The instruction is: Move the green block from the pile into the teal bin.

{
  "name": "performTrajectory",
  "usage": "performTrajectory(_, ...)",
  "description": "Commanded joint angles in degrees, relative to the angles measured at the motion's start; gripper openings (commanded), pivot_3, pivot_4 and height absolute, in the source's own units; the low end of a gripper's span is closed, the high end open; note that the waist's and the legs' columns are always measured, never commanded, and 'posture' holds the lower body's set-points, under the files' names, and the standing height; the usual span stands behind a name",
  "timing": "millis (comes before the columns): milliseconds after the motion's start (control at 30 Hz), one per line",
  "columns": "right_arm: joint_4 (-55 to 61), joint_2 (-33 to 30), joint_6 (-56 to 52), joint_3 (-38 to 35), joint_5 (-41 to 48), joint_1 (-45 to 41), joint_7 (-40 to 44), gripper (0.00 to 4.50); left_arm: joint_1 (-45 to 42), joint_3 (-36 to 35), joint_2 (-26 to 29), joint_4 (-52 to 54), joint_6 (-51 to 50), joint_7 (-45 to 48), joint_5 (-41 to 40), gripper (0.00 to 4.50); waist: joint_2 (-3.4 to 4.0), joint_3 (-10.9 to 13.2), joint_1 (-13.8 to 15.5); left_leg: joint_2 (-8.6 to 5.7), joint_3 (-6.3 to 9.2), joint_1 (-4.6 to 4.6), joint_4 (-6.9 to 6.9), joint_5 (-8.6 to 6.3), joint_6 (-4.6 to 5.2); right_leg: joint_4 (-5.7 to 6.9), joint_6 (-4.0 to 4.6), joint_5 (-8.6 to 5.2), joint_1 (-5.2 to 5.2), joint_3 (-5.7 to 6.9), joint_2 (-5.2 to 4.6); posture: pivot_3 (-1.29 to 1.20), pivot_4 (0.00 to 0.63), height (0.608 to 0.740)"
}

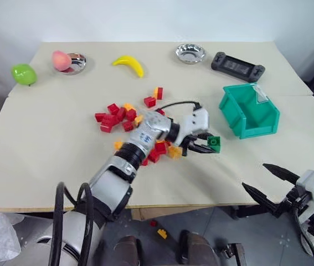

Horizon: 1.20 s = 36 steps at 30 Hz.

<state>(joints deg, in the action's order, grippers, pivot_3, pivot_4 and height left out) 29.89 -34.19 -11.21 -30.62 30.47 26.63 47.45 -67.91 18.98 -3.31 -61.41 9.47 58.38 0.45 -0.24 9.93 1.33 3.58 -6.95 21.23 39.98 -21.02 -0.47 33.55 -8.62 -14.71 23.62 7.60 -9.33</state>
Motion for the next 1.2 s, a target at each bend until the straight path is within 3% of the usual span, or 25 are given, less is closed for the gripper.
performTrajectory(33, 4.9, 0.7, 0.2, -1.7, 1.0, 0.8, -2.3, 4.5, -3.5, -2.4, -1.9, -3.5, 3.5, -1.4, 0.4, 3.15, -0.01, 0.0, 0.0, 0.0, 0.0, 0.02, 0.03, 0.0, 0.01, 0.0, 0.0, 0.0, 0.0, 0.0, 0.0, 0.0, 0.15, 0.74)
performTrajectory(167, 5.5, 0.3, -1.0, -1.9, 1.3, 0.9, -3.6, 4.5, -2.4, -6.0, -0.5, -2.5, 5.0, 5.9, -2.9, 4.38, 0.01, 0.0, 0.1, 0.01, 0.04, -0.01, 0.08, -0.02, 0.03, 0.06, 0.04, -0.02, -0.01, -0.03, -0.01, 0.0, 0.15, 0.74)
performTrajectory(333, 3.8, -4.0, -5.8, -0.2, 3.0, -3.4, -2.9, 4.5, 1.1, -13.3, 7.7, 1.9, 7.3, 11.5, -8.0, 4.44, 0.03, 0.0, -0.1, 0.02, 0.01, 0.0, 0.09, -0.03, 0.05, 0.14, 0.06, -0.02, 0.06, -0.09, -0.01, 0.0, 0.15, 0.74)
performTrajectory(533, -4.9, -11.8, -7.0, 4.4, -2.1, -13.0, -1.0, 4.5, 13.4, -18.8, 20.3, 18.2, 3.7, 20.6, -15.1, 4.44, 0.05, 0.0, -0.1, 0.04, 0.07, -0.02, 0.1, -0.02, 0.04, 0.27, 0.11, -0.05, 0.07, -0.03, -0.01, 0.0, 0.15, 0.74)
performTrajectory(633, -13.9, -16.2, -4.5, 12.5, -6.0, -25.4, 4.4, 4.5, 24.1, -21.1, 26.3, 31.9, 0.1, 19.1, -17.6, 4.44, 0.09, 0.0, -0.2, 0.04, 0.04, -0.05, 0.21, -0.04, 0.06, 0.27, 0.09, -0.04, 0.02, -0.06, -0.01, 0.0, 0.15, 0.74)
performTrajectory(867, -35.6, -20.6, 7.0, 29.3, -17.2, -48.9, 20.1, 4.5, 37.7, -21.8, 31.3, 54.0, -11.1, 14.6, -22.3, 4.44, 0.08, 0.0, 0.0, 0.02, 0.12, 0.05, 0.36, -0.05, 0.09, 0.28, 0.04, -0.01, -0.03, -0.01, -0.05, 0.0, 0.15, 0.74)
performTrajectory(1033, -56.7, -18.2, 16.9, 40.2, -27.8, -66.4, 27.5, 4.5, 42.5, -22.1, 33.0, 59.8, -13.4, 11.5, -22.6, 4.44, 0.15, 0.1, -1.5, 0.03, 0.0, -0.01, 0.29, -0.04, 0.08, 0.27, 0.02, -0.01, -0.01, -0.05, -0.04, 0.0, 0.15, 0.74)
performTrajectory(1200, -75.6, -13.2, 24.8, 46.7, -35.7, -81.1, 29.6, 4.5, 45.4, -21.7, 33.5, 63.9, -14.9, 9.1, -23.1, 4.44, 0.16, 0.1, -2.6, 0.04, 0.02, -0.02, 0.16, -0.01, 0.02, 0.27, 0.03, -0.01, 0.03, -0.01, -0.04, 0.0, 0.15, 0.74)
